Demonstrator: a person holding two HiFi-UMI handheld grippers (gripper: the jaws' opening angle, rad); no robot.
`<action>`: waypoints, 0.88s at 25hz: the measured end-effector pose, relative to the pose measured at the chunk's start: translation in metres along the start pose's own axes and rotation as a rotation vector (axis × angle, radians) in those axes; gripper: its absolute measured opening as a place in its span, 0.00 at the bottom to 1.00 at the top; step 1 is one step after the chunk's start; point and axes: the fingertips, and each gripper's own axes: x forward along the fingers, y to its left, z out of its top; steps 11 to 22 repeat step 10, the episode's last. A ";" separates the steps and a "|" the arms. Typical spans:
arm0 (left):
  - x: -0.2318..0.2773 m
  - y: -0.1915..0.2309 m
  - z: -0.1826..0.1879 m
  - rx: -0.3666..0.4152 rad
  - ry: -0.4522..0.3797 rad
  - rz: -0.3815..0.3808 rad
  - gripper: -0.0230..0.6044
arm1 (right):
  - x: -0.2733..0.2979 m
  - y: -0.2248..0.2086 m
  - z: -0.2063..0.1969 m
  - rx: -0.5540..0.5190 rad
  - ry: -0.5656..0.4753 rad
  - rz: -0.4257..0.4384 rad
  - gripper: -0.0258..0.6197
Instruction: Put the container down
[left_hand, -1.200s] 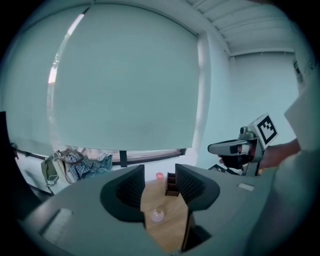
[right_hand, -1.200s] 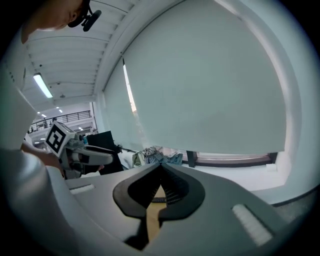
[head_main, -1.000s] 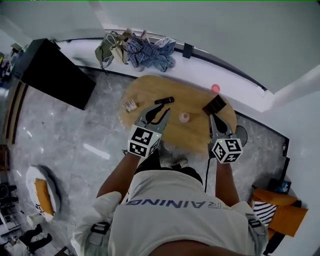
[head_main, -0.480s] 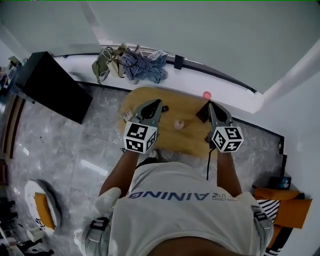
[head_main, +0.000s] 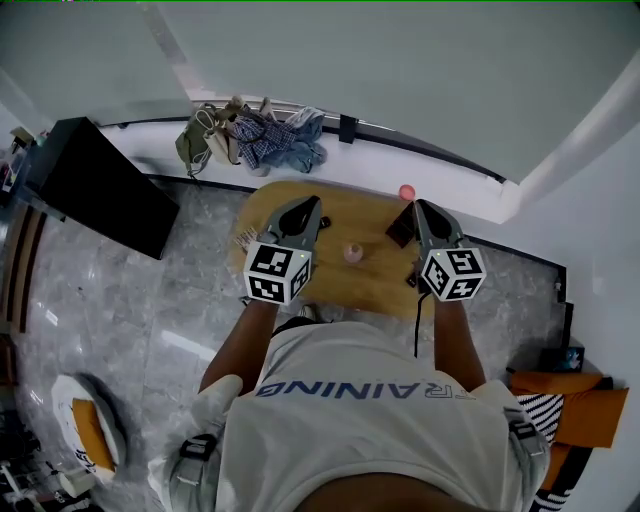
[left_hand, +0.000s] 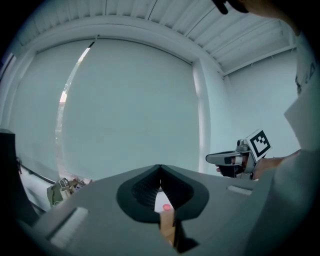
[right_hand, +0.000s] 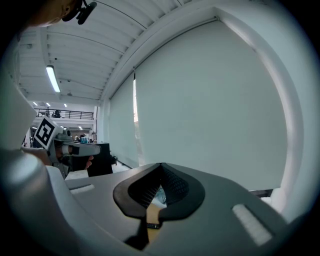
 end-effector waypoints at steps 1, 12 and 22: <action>0.001 0.000 0.001 0.000 -0.002 -0.002 0.03 | 0.000 0.000 0.000 -0.001 -0.001 0.000 0.06; 0.014 -0.010 -0.005 -0.004 0.015 -0.029 0.03 | -0.002 -0.006 -0.002 -0.003 0.001 -0.007 0.06; 0.014 -0.010 -0.005 -0.004 0.015 -0.029 0.03 | -0.002 -0.006 -0.002 -0.003 0.001 -0.007 0.06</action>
